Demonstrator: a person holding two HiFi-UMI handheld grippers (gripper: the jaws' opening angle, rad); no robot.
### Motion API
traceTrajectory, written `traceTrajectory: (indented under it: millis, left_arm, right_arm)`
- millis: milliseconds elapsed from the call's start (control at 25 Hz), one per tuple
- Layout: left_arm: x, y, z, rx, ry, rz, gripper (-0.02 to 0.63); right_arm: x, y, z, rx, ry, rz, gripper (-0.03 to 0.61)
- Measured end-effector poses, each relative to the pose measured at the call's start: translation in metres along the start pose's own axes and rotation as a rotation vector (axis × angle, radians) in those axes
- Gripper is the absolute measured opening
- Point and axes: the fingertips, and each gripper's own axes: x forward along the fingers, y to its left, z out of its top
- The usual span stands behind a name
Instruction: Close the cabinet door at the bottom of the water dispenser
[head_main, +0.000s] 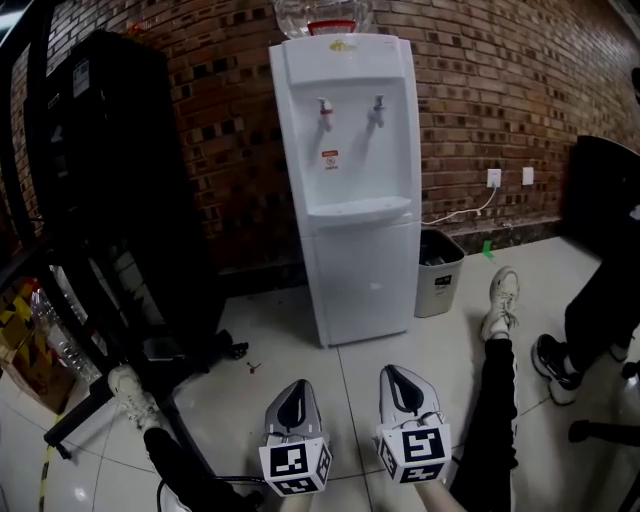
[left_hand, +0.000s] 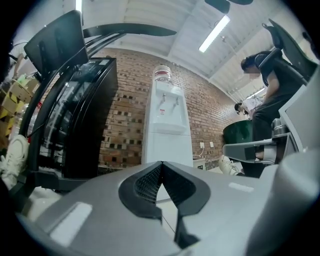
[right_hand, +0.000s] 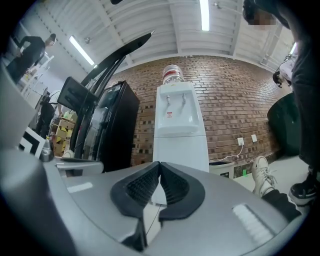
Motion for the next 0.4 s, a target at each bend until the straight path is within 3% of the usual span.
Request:
traceTrajectory:
  millis: [400]
  left_arm:
    - [0.0048,-0.0014,-0.0068,0.002,0.038,-0.011,0.015]
  right_arm:
    - [0.0018,0.0038,-0.0076,-0.011,0.018,0.019,0.011]
